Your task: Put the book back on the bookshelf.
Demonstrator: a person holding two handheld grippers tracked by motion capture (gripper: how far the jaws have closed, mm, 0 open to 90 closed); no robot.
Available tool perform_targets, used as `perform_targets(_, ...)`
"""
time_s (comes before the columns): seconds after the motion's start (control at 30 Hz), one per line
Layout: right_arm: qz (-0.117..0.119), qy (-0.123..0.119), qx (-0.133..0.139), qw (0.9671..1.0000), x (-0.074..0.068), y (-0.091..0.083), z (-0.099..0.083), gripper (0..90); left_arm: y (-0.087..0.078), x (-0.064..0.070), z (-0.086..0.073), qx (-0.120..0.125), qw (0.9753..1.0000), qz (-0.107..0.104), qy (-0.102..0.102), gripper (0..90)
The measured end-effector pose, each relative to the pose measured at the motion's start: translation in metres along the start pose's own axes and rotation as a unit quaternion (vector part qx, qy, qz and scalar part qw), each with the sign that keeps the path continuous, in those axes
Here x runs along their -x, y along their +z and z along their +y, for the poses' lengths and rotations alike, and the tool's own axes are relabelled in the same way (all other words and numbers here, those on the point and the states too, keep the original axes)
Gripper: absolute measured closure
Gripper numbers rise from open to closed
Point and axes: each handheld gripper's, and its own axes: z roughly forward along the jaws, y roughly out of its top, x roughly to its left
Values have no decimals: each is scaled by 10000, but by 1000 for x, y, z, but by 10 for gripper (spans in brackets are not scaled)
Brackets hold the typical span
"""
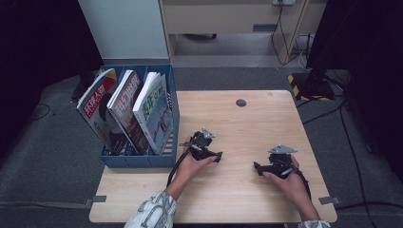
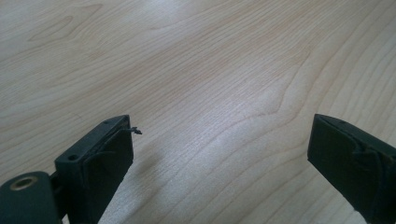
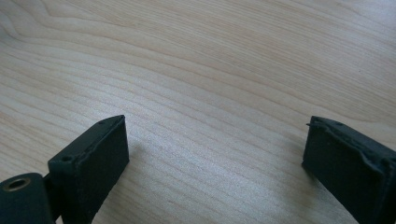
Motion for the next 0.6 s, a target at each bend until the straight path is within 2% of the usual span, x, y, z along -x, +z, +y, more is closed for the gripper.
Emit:
perform_targets(0.53,-2,-1,1,10000,0,0,0,71,7,3,-8,-114,9999,73,34,65)
perform_targets(0.6,-5,-5,4,10000,0,0,0,71,9,4,-10,-191,9998,94,46,65)
